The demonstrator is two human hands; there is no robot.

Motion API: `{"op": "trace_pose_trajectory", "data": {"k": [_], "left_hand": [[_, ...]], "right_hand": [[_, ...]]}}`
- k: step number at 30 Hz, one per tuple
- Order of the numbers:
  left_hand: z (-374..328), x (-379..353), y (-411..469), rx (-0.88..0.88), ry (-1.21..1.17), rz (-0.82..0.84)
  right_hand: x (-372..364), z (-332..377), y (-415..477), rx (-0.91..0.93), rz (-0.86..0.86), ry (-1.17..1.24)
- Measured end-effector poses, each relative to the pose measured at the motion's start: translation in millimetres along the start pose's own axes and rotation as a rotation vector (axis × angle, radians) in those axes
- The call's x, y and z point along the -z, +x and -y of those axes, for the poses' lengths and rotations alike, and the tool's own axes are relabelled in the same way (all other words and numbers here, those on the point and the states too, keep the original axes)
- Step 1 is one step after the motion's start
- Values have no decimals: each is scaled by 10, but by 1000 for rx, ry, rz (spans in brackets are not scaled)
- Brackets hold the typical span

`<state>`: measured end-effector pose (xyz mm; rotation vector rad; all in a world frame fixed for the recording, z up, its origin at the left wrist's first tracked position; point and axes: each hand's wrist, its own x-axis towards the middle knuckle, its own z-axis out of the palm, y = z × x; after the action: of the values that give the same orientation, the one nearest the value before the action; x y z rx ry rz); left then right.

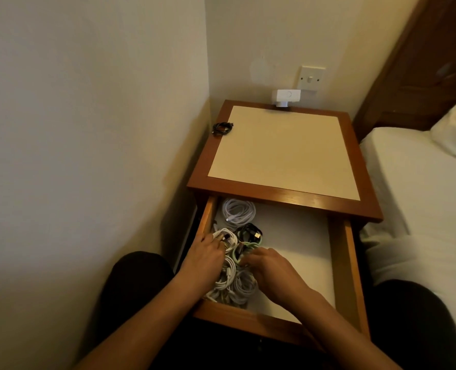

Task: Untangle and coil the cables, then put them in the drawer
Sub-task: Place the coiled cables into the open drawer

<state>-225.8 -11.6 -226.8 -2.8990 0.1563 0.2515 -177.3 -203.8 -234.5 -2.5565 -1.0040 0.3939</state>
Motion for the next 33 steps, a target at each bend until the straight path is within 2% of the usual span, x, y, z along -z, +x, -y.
{"op": "trace_pose_trajectory", "data": {"k": [2,4,8,10,14,16,19,24,29,33], "left_hand": [[-15,23,-3,15,-33,9],[-19,61,-20,40,-148,-66],[97,137,-66,81,-497,-382],[176,115,-47,183,-608,-488],[283,87,41,398,-912,-391],[325,68,98,452,-981,-348],[345,54,161,474,-987,-342],[609,159,552,426,-911,-508],[855,95,1056,363,-754,-435],[906,-9,1196,329,-657,-370]], "right_hand": [[22,1,2,4,10,-20],[118,34,10,21,8,-44],[554,145,163,4,-77,-14],[771,189,348,3,-135,-2],[1123,225,991,14,-216,-8],[1260,219,1428,17,-246,-42],[1391,181,2123,-13,-244,-118],[1515,61,3080,-78,-185,-250],[1427,-113,3663,-46,-145,-296],[1327,-291,3819,-18,-217,-342]]}}
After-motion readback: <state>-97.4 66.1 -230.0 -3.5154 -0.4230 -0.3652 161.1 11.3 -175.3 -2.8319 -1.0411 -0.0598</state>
